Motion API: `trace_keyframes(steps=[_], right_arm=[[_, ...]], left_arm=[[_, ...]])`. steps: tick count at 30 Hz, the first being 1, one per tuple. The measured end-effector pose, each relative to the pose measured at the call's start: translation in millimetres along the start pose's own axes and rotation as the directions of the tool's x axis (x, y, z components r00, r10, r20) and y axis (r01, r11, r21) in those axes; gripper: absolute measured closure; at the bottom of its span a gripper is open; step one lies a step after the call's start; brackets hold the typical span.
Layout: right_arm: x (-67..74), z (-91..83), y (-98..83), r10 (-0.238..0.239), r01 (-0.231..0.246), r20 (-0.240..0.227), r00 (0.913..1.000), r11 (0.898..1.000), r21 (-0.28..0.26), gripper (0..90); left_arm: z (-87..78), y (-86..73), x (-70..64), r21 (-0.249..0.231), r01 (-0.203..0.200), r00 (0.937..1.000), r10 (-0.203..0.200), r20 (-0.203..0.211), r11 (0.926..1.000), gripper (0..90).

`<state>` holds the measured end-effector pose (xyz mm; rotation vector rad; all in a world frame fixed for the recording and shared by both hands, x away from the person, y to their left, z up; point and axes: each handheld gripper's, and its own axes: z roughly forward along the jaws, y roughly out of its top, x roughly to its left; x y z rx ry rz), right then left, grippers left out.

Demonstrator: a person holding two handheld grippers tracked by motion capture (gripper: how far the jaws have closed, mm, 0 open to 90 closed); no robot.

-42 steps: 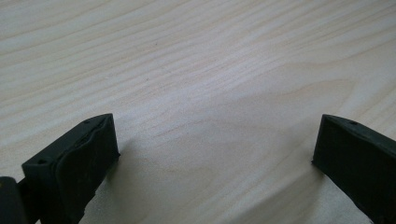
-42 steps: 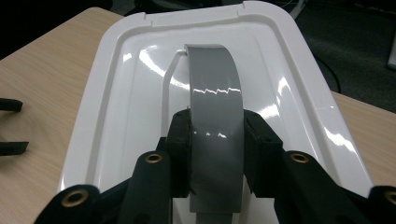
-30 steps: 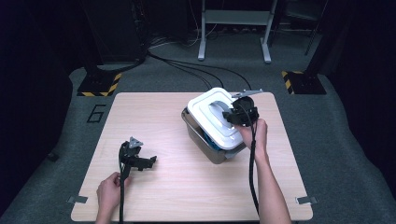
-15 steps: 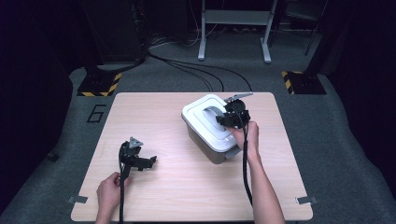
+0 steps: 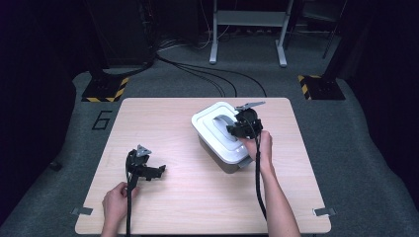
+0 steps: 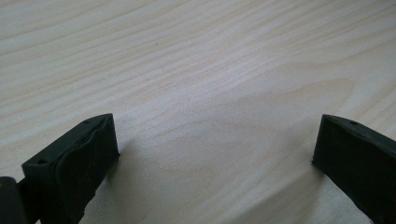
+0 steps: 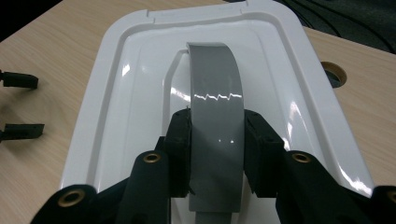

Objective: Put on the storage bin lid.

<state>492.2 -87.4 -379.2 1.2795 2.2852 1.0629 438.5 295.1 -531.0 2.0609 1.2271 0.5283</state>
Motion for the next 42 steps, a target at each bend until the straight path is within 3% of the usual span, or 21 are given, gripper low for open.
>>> trace_keyframes(steps=[1, 2, 7, 11, 15, 24, 29, 38, 42], right_arm=[[-0.8, -0.8, -0.3, 0.0, 0.0, -0.01, 1.0, 1.0, -0.005, 62.0], [-1.0, -3.7, -0.1, 0.002, -0.002, -0.011, 0.9999, 1.0, -0.011, 53.6], [0.9, -13.2, -0.2, -0.005, 0.005, -0.012, 0.9999, 1.0, -0.023, 44.4], [2.2, -27.2, -2.4, -0.02, 0.02, -0.01, 0.9997, 0.999, -0.036, 25.7], [3.9, -39.7, -7.0, -0.026, 0.026, 0.007, 0.9996, 0.999, -0.046, 15.6], [3.2, -66.1, -28.8, -0.052, 0.054, 0.036, 0.998, 0.997, -0.052, 10.4], [0.8, -73.4, -43.5, -0.04, 0.043, 0.051, 0.9979, 0.998, -0.049, 8.9], [-10.5, -82.2, -86.8, -0.023, 0.026, 0.093, 0.9954, 0.999, -0.03, 5.9], [-19.6, -84.0, -119.5, -0.024, 0.026, 0.109, 0.9938, 0.999, -0.02, 5.6]], left_arm=[[0.0, 0.0, 0.0, 0.0, 0.0, 1.0, 0.0, 0.0, 1.0, 0.0], [0.0, 0.0, 0.0, 0.0, 0.0, 1.0, 0.0, 0.0, 1.0, 0.0], [0.0, 0.0, 0.0, 0.0, 0.0, 1.0, 0.0, 0.0, 1.0, 0.0], [0.0, 0.0, 0.0, 0.0, 0.0, 1.0, 0.0, 0.0, 1.0, 0.0], [0.0, 0.0, 0.0, 0.0, 0.0, 1.0, 0.0, 0.0, 1.0, 0.0], [0.0, 0.0, 0.0, 0.001, 0.0, 1.0, 0.0, 0.0, 1.0, 0.0], [0.0, 0.0, 0.0, 0.0, 0.0, 1.0, 0.0, 0.0, 1.0, 0.0], [0.0, 0.0, 0.0, 0.001, -0.001, 1.0, 0.001, 0.0, 1.0, 0.0], [0.0, 0.0, 0.0, 0.0, 0.0, 1.0, 0.0, 0.0, 1.0, 0.0]])
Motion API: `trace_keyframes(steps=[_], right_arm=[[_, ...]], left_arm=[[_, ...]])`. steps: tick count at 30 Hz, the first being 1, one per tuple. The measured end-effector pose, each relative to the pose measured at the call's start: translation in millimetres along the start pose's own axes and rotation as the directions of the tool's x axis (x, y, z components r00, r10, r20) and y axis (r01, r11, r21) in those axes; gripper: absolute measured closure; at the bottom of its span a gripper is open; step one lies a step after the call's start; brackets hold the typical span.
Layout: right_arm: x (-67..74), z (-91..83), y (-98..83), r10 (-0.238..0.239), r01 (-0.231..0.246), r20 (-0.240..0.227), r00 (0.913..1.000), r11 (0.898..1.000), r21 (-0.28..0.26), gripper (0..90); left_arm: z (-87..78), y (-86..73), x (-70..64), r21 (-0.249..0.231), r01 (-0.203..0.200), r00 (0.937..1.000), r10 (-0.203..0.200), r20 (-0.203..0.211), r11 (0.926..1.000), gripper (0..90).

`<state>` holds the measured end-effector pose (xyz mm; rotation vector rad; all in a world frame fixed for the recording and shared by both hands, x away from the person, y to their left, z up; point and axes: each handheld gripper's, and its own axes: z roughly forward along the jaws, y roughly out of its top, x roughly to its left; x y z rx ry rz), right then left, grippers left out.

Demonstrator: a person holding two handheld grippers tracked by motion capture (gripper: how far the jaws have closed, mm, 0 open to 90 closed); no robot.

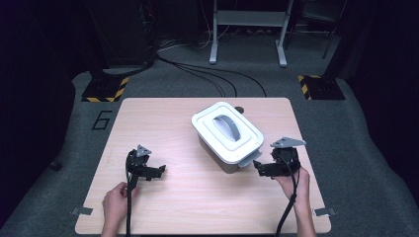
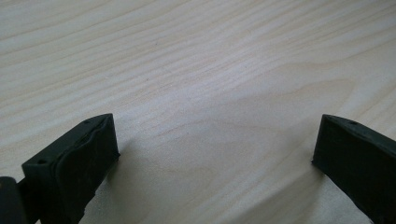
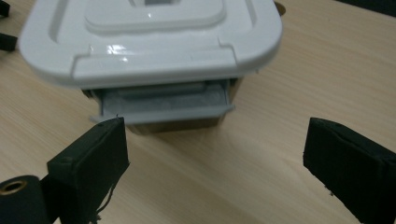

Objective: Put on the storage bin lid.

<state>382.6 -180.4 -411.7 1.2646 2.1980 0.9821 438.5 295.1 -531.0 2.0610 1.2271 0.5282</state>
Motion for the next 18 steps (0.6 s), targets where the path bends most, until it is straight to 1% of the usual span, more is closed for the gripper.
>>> trace_keyframes(steps=[2, 3, 4, 6, 9, 10, 11, 12, 13, 14, 15, 16, 17, 18], right_arm=[[-4.2, 2.4, -14.5, 0.029, -0.029, 0.004, 0.9996, 1.0, 0.007, 3.8], [-4.2, 2.4, -14.5, 0.029, -0.029, 0.004, 0.9996, 1.0, 0.007, 3.8], [-8.4, 7.6, -30.7, 0.048, -0.048, 0.005, 0.9988, 0.999, 0.008, 3.8], [-12.3, 14.6, -47.0, 0.078, -0.077, -0.006, 0.997, 0.997, 0.031, 3.3], [-15.9, 28.1, -70.4, 0.106, -0.107, 0.008, 0.9943, 0.993, 0.059, 2.1], [-15.9, 28.1, -70.4, 0.106, -0.107, 0.008, 0.9943, 0.993, 0.059, 2.1], [-16.9, 32.4, -77.5, 0.099, -0.099, 0.005, 0.995, 0.993, 0.065, 2.0], [-15.9, 39.1, -89.4, 0.093, -0.094, 0.028, 0.9953, 0.993, 0.077, 2.3], [-15.5, 42.6, -94.3, 0.099, -0.101, 0.032, 0.9946, 0.992, 0.076, 2.7], [-15.5, 42.6, -94.3, 0.099, -0.101, 0.032, 0.9946, 0.992, 0.076, 2.7], [-16.2, 47.9, -102.5, 0.102, -0.104, 0.027, 0.9944, 0.991, 0.082, 3.0], [-16.2, 50.5, -105.6, 0.101, -0.104, 0.04, 0.9941, 0.991, 0.079, 1.8], [-14.1, 51.1, -108.0, 0.1, -0.105, 0.075, 0.9921, 0.992, 0.067, 1.8], [-14.1, 51.1, -108.0, 0.1, -0.105, 0.075, 0.9921, 0.992, 0.067, 1.8]], left_arm=[[0.0, 0.0, 0.0, 0.0, 0.0, 1.0, 0.0, 0.0, 1.0, 0.0], [0.0, 0.0, 0.0, 0.0, 0.0, 1.0, 0.0, 0.0, 1.0, 0.0], [0.0, 0.0, 0.0, 0.0, 0.0, 1.0, 0.0, 0.0, 1.0, 0.0], [0.0, 0.0, 0.0, 0.0, 0.0, 1.0, 0.0, 0.0, 1.0, 0.0], [0.0, 0.0, 0.0, 0.0, 0.0, 1.0, 0.0, 0.0, 1.0, 0.0], [0.0, 0.0, 0.0, 0.0, 0.0, 1.0, 0.0, 0.0, 1.0, 0.0], [0.0, 0.0, 0.0, 0.0, 0.0, 1.0, 0.0, 0.0, 1.0, 0.0], [0.0, 0.0, 0.0, 0.0, 0.0, 1.0, 0.0, 0.0, 1.0, 0.0], [0.0, 0.0, 0.0, 0.0, 0.0, 1.0, 0.0, 0.0, 1.0, 0.0], [0.0, 0.0, 0.0, 0.0, 0.0, 1.0, 0.0, 0.0, 1.0, 0.0], [0.0, 0.0, 0.0, 0.0, 0.0, 1.0, 0.0, 0.0, 1.0, 0.0], [0.0, 0.1, 0.0, 0.002, 0.0, 1.0, 0.0, 0.0, 1.0, 0.0], [0.0, 0.1, 0.0, 0.002, 0.0, 1.0, 0.0, 0.0, 1.0, 0.0], [0.0, 0.2, 0.0, 0.002, 0.0, 1.0, 0.0, 0.0, 1.0, 0.0]])
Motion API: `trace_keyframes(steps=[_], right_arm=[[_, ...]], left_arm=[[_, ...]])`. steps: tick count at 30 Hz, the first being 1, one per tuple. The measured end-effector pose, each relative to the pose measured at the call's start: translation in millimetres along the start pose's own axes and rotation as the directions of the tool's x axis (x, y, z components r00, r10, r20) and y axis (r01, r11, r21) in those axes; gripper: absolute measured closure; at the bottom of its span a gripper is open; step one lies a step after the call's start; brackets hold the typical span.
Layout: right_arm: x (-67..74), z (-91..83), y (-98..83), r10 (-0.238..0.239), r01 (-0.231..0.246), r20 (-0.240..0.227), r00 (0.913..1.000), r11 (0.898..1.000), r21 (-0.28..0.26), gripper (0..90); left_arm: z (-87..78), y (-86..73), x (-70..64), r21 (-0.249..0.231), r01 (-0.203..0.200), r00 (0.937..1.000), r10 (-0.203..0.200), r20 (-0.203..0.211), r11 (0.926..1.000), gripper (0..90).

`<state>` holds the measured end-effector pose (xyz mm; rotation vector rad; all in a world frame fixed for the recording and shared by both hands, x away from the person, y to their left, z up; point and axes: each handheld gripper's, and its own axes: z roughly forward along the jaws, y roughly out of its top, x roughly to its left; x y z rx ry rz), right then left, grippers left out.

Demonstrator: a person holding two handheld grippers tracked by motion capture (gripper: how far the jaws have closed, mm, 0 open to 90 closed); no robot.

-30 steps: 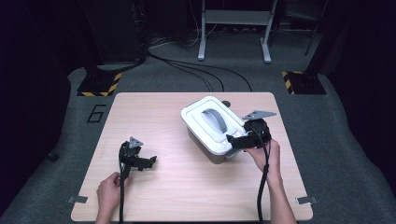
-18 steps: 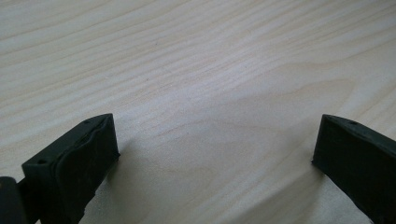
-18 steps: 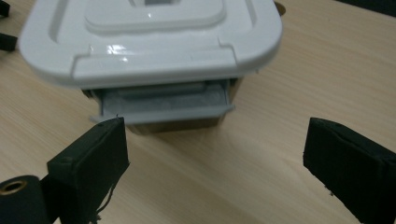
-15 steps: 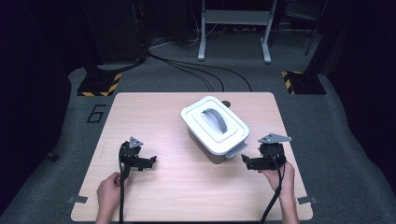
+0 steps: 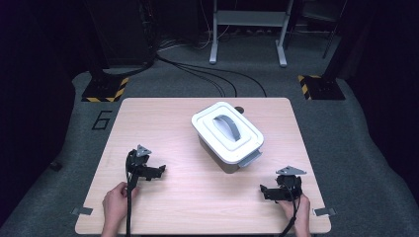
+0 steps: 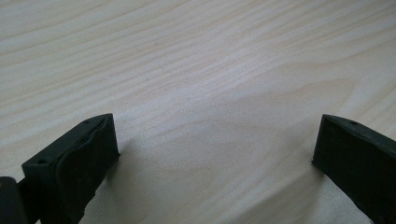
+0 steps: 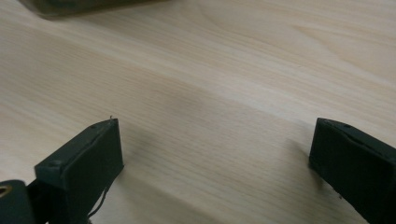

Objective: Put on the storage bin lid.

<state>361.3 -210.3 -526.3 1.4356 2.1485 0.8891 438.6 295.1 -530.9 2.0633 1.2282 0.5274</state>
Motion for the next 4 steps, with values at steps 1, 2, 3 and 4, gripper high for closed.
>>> trace_keyframes(steps=[1, 2, 3, 4], right_arm=[[-0.1, 0.1, -3.5, -0.012, 0.012, 0.013, 0.9998, 1.0, -0.022, 1.5], [0.4, 0.0, -4.4, -0.008, 0.008, 0.015, 0.9999, 1.0, -0.028, 1.4], [0.4, 0.2, -4.2, -0.008, 0.009, 0.015, 0.9999, 1.0, -0.028, 1.3], [0.0, 0.3, -4.3, -0.011, 0.011, 0.015, 0.9998, 1.0, -0.028, 1.0]], left_arm=[[0.1, 0.1, 0.0, -0.001, -0.001, 1.0, 0.001, -0.001, 1.0, 0.0], [0.0, 0.1, 0.0, 0.0, 0.0, 1.0, 0.0, 0.0, 1.0, 0.0], [0.1, 0.1, -0.1, -0.001, 0.0, 1.0, 0.0, 0.0, 1.0, 0.0], [0.1, 0.1, -0.1, -0.001, 0.0, 1.0, 0.0, 0.0, 1.0, 0.0]])
